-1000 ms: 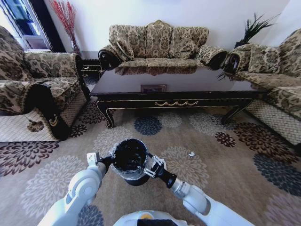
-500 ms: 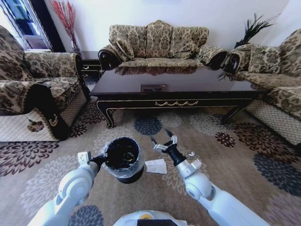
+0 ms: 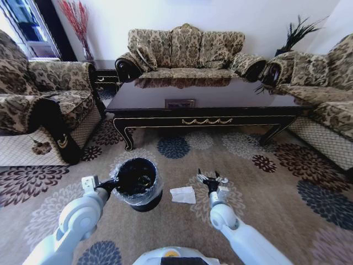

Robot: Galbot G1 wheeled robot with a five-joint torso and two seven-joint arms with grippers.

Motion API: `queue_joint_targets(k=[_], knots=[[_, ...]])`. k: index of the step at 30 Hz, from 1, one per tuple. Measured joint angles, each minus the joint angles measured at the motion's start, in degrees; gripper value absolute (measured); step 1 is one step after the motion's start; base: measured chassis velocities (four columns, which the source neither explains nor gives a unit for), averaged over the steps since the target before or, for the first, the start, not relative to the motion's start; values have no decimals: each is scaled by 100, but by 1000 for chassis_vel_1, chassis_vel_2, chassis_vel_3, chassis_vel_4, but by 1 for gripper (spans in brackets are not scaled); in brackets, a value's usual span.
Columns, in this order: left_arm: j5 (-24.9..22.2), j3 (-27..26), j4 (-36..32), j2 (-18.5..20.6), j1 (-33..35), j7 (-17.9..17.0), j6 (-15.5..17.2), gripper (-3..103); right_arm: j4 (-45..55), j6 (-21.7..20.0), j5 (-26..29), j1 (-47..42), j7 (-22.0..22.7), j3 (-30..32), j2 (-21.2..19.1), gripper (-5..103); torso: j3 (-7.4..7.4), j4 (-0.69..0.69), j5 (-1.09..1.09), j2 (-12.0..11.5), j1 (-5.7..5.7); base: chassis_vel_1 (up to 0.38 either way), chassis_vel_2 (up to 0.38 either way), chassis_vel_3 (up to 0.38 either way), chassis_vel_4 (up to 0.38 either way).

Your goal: Move to the front of the table and pick up the trash from the floor, then place it into the trash bin.

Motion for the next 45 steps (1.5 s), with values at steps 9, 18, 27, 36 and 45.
queue_joint_targets(k=[9, 18, 27, 36, 45], knots=[[-168, -152, -89, 37, 76, -112, -5, 4, -1498, -352, 589, 742, 879, 182, 967, 100, 0, 1, -1, 0, 0, 0, 0, 0, 0], [-217, -264, -172, 71, 158, -135, -6, 4, -2740, -223, 662, 1404, 548, 469, 1114, 100, 0, 0, 0, 0, 0, 0, 0, 0, 0], [-252, -302, -212, 83, 190, -151, -6, 4, -4238, 266, 394, 2140, 113, 556, 1168, 100, 0, -1, 1, 0, 0, 0, 0, 0, 0], [-267, -266, -213, 43, 205, -157, -6, 4, -5770, 611, 536, 3105, -527, 535, 1272, 100, 0, 0, 1, 0, 0, 0, 0, 0, 0], [-350, -284, -224, 79, 188, -207, -6, 4, -6842, 850, 612, 3538, -1206, 536, 1311, 100, 0, 0, 1, 0, 0, 0, 0, 0, 0]])
